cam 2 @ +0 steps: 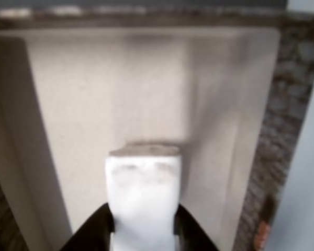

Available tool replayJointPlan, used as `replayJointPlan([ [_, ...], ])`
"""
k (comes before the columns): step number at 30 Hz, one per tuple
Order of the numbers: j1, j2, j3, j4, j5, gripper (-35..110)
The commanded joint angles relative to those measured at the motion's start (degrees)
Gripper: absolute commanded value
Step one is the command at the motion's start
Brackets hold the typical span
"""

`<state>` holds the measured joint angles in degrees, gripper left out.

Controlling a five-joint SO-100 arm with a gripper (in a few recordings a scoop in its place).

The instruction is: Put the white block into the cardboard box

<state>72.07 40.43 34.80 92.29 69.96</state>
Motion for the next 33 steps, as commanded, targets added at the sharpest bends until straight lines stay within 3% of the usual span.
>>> replayJointPlan([
  [1,0.7,0.7,-4.6,-0.1,0.7,-1],
  [16,0.9,0.9,-5.2,-1.3,2.6,15],
  [33,0.4,1.1,-4.5,-1.2,4.4,20],
])
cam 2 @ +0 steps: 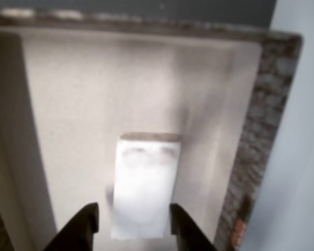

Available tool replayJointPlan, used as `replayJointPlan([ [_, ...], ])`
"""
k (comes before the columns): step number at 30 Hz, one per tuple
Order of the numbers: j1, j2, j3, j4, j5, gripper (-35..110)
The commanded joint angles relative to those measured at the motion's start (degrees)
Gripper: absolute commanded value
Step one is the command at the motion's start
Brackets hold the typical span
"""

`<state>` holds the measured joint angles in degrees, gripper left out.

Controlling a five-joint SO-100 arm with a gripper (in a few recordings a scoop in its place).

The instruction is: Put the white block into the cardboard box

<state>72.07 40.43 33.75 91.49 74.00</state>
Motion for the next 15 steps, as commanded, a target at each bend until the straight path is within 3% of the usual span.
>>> replayJointPlan([
  [1,0.4,1.1,-3.4,-0.5,0.4,20],
  [15,-1.1,10.3,-5.3,1.2,-0.1,28],
])
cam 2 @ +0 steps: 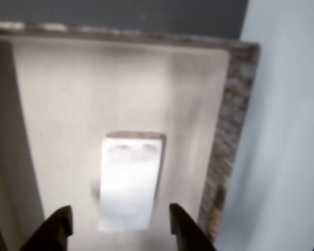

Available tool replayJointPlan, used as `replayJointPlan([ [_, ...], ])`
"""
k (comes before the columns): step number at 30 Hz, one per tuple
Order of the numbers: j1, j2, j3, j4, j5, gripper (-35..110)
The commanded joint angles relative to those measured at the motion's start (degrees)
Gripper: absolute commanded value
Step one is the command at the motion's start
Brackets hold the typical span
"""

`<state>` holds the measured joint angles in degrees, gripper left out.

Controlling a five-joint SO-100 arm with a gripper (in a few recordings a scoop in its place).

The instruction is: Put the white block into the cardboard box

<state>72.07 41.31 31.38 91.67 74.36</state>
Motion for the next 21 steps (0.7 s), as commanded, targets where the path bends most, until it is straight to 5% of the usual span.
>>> replayJointPlan([
  [1,-1.3,10.5,-2.1,1.2,-0.7,28],
  [21,-5.1,39.8,21.3,1.8,-6.5,34],
])
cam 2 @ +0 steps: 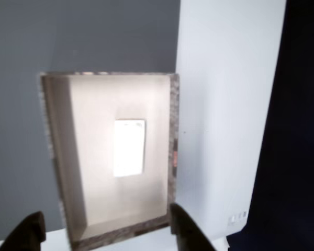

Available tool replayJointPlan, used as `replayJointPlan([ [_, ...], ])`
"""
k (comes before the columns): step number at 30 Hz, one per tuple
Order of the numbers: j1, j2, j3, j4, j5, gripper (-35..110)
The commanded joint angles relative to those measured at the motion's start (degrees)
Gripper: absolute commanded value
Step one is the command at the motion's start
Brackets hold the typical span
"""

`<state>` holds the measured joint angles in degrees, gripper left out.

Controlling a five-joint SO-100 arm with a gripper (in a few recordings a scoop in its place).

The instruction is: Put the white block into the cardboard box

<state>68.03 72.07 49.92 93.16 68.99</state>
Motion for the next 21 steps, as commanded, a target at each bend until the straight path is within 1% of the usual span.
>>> replayJointPlan([
  [1,-1.3,10.5,4.0,0.4,-1.7,34],
  [6,-3.9,19.7,12.5,0.4,-4.0,33],
  [10,-9.8,27.9,20.2,0.4,-7.5,28],
  [13,-16.2,32.4,24.3,0.5,-13.1,24],
  [15,-20.7,34.6,26.2,2.5,-18.5,19],
  [17,-25.3,36.3,27.5,5.1,-24.5,10],
  [21,-34.5,39.4,31.1,5.6,-33.0,4],
])
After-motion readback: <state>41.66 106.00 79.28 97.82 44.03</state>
